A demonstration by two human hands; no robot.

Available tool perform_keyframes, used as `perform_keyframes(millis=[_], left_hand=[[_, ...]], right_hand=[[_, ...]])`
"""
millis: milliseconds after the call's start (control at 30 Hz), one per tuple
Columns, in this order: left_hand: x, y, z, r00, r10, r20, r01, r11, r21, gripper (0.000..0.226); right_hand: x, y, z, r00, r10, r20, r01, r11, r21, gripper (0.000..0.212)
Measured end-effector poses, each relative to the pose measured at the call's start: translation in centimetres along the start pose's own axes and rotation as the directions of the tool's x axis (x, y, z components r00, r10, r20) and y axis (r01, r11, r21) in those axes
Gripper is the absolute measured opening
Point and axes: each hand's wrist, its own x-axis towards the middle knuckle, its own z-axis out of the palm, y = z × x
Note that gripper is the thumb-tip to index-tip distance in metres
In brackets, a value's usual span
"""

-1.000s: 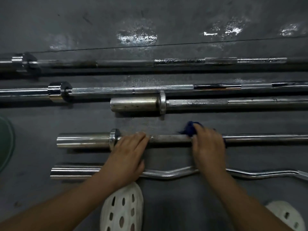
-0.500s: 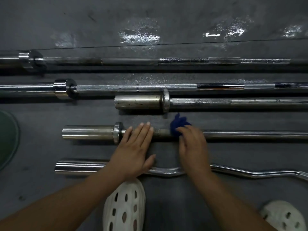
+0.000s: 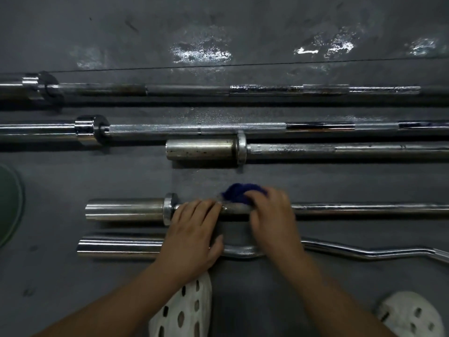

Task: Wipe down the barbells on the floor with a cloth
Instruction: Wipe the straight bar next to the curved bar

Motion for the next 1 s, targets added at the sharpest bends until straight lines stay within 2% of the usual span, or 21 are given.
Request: perform_keyframes(millis=[67, 100, 133, 167, 233, 300, 400, 467, 533, 633, 733, 767, 800, 867, 900, 933, 967, 1000], left_hand=[[0.1, 0.1, 0.5, 1.0, -0.007, 0.02, 0.006, 0.999, 0.032, 0.073], [0.1, 0.2, 0.7, 0.999, -0.007, 0.043, 0.005, 0.999, 0.047, 0.076], [0.0, 0.3, 0.7, 0.998, -0.007, 0.061, 0.004, 0.999, 0.049, 0.078], [-0.2, 0.3, 0.7, 0.998, -0.006, 0.068, 0.003, 0.999, 0.042, 0.079], [-0.8, 0.3, 0.6, 0.997, 0.001, 0.073, -0.003, 1.0, 0.029, 0.078], [-1.3, 0.2, 0.6, 0.996, 0.032, 0.083, -0.036, 0.998, 0.044, 0.079], [-0.8, -0.3, 0.7, 0.993, 0.073, 0.097, -0.083, 0.991, 0.102, 0.083], [0.7, -0.6, 0.2, 0.997, 0.042, 0.069, -0.05, 0.992, 0.113, 0.083], [2.0, -0.8, -0.9, 0.999, -0.001, 0.046, -0.004, 0.995, 0.099, 0.08], [2.3, -1.1, -1.6, 0.998, -0.003, 0.064, -0.004, 0.995, 0.101, 0.079], [1.9, -1.2, -1.3, 0.999, -0.009, 0.052, 0.004, 0.997, 0.083, 0.077], [1.8, -1.0, -1.1, 0.999, -0.002, 0.048, -0.001, 0.998, 0.068, 0.075], [1.6, -0.9, -1.0, 0.999, 0.006, 0.045, -0.008, 0.999, 0.048, 0.074], [1.2, -0.8, -1.1, 1.0, 0.012, 0.024, -0.012, 1.0, 0.011, 0.071], [1.0, -1.0, -1.2, 1.0, 0.006, 0.015, -0.006, 1.0, 0.0, 0.07], [0.8, -1.3, -1.3, 1.0, -0.002, 0.007, 0.002, 1.0, -0.009, 0.068], [0.6, -1.7, -1.4, 1.0, -0.014, 0.0, 0.014, 1.0, -0.015, 0.067], [0.6, -2.2, -1.4, 1.0, -0.028, -0.013, 0.028, 0.999, -0.019, 0.066]], right_hand=[[-0.7, 1.0, -0.5, 0.966, 0.232, -0.112, -0.23, 0.973, 0.033, 0.046], [-1.2, 0.0, -0.3, 0.958, 0.257, -0.125, -0.254, 0.966, 0.043, 0.044], [-1.9, -1.7, 0.0, 0.976, 0.2, -0.088, -0.198, 0.98, 0.029, 0.044], [-2.9, -3.2, 0.5, 0.996, 0.083, -0.044, -0.083, 0.997, 0.009, 0.045], [-4.1, -3.6, 1.0, 0.994, -0.109, -0.008, 0.109, 0.994, -0.003, 0.048], [-3.8, -1.1, 0.8, 0.989, -0.139, -0.047, 0.14, 0.99, 0.013, 0.046], [-2.5, 0.7, 0.6, 0.976, -0.201, -0.087, 0.201, 0.98, -0.004, 0.03], [-0.2, -0.7, 0.7, 0.987, -0.135, -0.085, 0.138, 0.99, 0.036, 0.032], [1.9, -2.0, 0.4, 0.984, 0.071, -0.161, -0.045, 0.986, 0.162, 0.037], [3.1, -0.9, -0.4, 0.889, 0.381, -0.253, -0.277, 0.889, 0.365, 0.042], [2.4, -1.2, -0.1, 0.824, 0.505, -0.255, -0.399, 0.839, 0.371, 0.041], [2.3, -2.3, 0.4, 0.832, 0.511, -0.215, -0.414, 0.831, 0.372, 0.04], [2.2, -3.7, 1.0, 0.872, 0.462, -0.16, -0.382, 0.849, 0.366, 0.038], [1.8, -5.5, 1.7, 0.966, 0.258, -0.008, -0.237, 0.899, 0.369, 0.034], [1.7, -5.5, 1.2, 0.982, 0.182, 0.043, -0.185, 0.908, 0.376, 0.033], [1.8, -4.7, 0.5, 0.984, 0.174, 0.03, -0.172, 0.904, 0.39, 0.033], [1.8, -3.2, 0.0, 0.968, 0.247, -0.034, -0.209, 0.879, 0.429, 0.033], [1.7, -1.8, -0.4, 0.91, 0.403, -0.097, -0.309, 0.816, 0.489, 0.033]])
